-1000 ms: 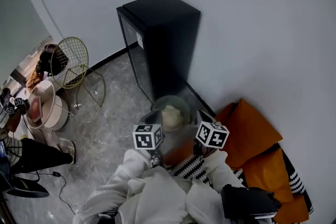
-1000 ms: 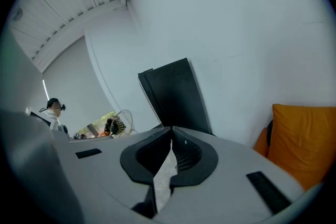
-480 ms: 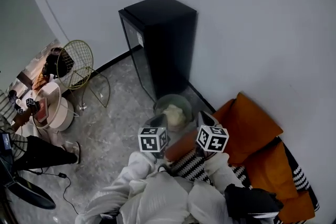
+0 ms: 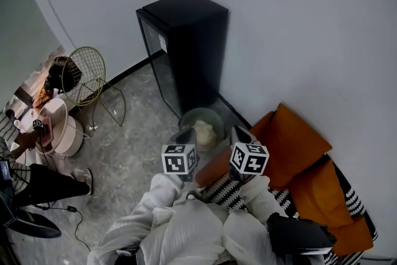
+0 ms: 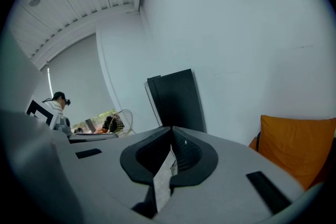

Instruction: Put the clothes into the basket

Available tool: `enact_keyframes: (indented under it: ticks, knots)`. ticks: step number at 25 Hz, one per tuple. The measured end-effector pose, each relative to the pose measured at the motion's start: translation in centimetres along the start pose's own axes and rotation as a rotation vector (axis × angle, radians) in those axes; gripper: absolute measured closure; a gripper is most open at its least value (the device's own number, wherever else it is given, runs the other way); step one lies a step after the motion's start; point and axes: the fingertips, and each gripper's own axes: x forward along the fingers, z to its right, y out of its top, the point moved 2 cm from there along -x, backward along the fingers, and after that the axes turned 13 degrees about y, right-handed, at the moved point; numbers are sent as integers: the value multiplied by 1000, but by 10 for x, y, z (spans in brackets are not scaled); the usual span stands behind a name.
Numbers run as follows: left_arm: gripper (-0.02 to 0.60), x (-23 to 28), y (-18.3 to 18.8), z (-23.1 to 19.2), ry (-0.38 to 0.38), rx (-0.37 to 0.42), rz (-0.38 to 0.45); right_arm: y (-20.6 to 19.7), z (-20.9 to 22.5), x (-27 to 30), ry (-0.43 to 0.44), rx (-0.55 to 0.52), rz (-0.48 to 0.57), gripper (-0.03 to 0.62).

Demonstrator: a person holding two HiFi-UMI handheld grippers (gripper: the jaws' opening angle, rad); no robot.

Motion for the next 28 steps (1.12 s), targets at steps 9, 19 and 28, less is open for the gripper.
enact_keyframes:
  ticks: [9, 19, 28]
  knots:
    - [581, 2, 0, 4, -19, 6, 6, -4, -2, 5, -8, -46, -41, 571]
    - [581, 10, 5, -3, -12, 4, 3, 1, 2, 14, -14, -48, -47, 571]
    - [581, 13, 5, -9, -12, 3, -8, 1, 3, 19, -17, -40, -62, 571]
